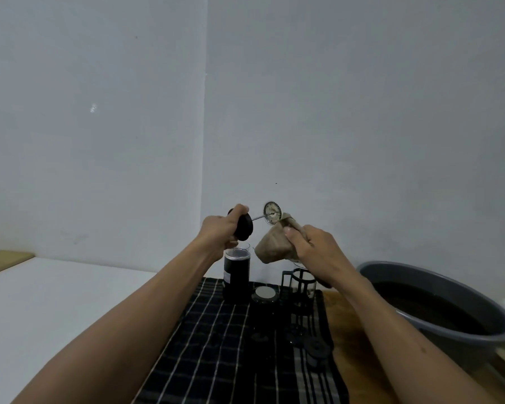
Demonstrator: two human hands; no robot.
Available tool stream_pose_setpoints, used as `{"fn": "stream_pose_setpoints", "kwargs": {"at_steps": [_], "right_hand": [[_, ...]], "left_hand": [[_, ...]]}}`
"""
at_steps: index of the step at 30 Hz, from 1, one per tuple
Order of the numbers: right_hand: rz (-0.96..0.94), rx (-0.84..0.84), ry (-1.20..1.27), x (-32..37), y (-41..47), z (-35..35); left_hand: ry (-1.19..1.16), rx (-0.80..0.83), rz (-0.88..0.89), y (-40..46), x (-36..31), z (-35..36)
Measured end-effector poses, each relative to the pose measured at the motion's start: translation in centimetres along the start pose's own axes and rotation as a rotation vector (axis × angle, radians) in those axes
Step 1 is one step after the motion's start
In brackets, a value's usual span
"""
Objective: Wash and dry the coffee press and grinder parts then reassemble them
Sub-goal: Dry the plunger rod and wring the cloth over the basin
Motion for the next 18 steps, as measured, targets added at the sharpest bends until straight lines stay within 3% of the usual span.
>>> {"fn": "stream_pose_setpoints", "kwargs": {"at_steps": [4, 8, 18], "right_hand": [[0.016, -0.032, 0.003, -1.2, 0.8, -2.2], [0.1, -0.087, 0.194, -2.4, 1.3, -4.3], [0.201, -0.06, 0.119, -4.4, 1.2, -7.3]], "left_hand": [[0.076, -0.006, 0.099, 0.4, -1.0, 1.2], [0.197, 0.026, 0.139, 0.1, -2.2, 3.4], [0.512, 0.072, 0.355, 1.3, -3.0, 10.2]]}}
Point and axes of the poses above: each hand's wrist, its own y-axis towards the middle knuckle, its own z-axis out of the palm, x = y × z, the point moved 4 cm from there along y, towards the middle knuckle, and after that the axes turned 10 degrees about -z, right-handed, at the moved point
